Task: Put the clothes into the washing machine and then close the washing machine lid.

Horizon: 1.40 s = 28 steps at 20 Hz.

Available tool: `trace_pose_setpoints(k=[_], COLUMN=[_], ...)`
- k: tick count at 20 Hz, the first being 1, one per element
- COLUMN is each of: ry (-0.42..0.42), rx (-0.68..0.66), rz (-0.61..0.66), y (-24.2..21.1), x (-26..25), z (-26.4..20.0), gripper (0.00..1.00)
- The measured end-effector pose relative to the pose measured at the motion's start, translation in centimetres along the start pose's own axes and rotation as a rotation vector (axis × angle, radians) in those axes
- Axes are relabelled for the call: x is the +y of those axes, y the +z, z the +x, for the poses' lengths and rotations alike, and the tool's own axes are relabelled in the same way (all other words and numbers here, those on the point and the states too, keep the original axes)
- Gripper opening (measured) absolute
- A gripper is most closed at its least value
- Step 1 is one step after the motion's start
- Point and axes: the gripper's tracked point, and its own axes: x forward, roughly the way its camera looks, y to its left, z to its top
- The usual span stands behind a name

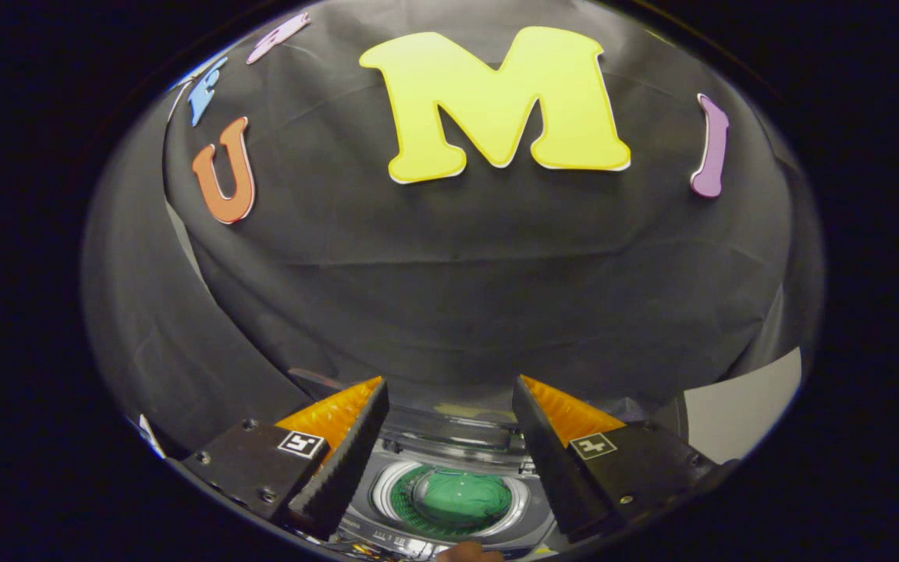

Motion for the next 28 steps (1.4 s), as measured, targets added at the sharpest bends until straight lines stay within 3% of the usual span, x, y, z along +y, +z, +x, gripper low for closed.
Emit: trace_pose_setpoints(k=[11,22,28], ry=[-0.057,-0.105,-0.102], rx=[0.055,0.060,-0.031], rz=[0.076,0.048,0.030], y=[-1.0,-2.3,-2.3], x=[-1.2,-1.4,-1.1], z=[6.8,7.5,6.5], gripper=[0.99,1.00,1.00])
